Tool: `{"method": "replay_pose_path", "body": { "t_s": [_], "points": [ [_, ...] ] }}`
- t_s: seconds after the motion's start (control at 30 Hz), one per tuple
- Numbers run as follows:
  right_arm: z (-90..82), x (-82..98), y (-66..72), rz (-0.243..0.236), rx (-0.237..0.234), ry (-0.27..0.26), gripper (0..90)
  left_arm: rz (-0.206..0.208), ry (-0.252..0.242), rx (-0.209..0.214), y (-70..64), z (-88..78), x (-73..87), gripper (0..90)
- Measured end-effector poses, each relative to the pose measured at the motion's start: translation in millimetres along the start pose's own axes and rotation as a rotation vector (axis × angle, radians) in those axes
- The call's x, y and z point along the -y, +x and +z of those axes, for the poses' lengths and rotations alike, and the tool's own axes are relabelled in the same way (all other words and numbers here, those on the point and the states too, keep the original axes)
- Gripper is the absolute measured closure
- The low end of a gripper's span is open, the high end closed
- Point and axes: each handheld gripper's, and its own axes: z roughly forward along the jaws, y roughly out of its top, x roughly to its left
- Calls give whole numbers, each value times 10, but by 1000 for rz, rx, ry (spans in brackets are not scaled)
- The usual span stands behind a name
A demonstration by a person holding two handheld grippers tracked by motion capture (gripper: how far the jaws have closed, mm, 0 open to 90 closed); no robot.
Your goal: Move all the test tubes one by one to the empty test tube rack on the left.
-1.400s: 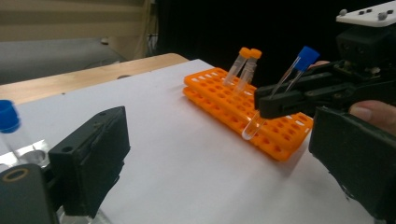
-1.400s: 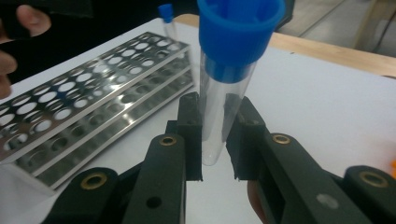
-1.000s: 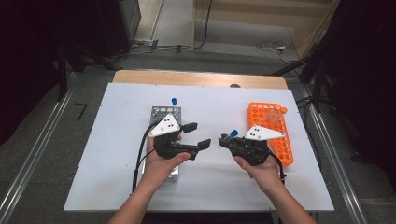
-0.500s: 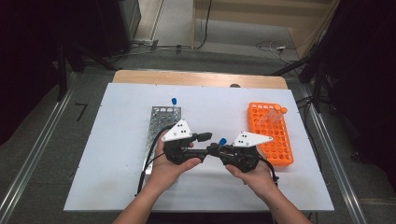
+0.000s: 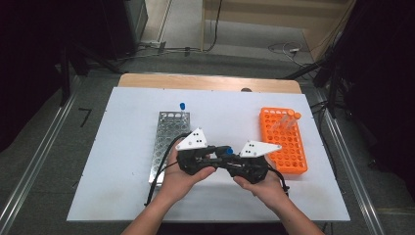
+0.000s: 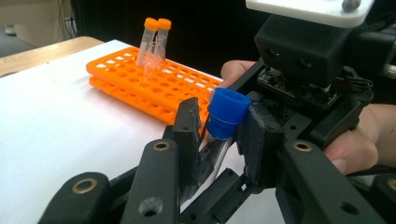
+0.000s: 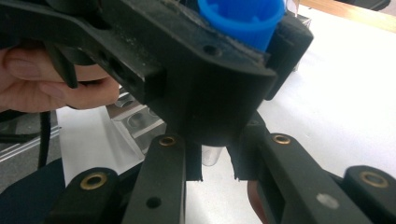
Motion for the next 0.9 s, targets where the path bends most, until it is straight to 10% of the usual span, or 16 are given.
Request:
{"method": "replay_pose_path", "body": {
  "t_s": [0.53,0.9],
  "points": [
    [-45,-4,-38,16,-11,-14,717,22,-41,-63,27,-68,-16,770],
    [-245,29,-148,4,-11,-52,182,-26,-90,-124,190,-250,-72,770]
  ]
}}
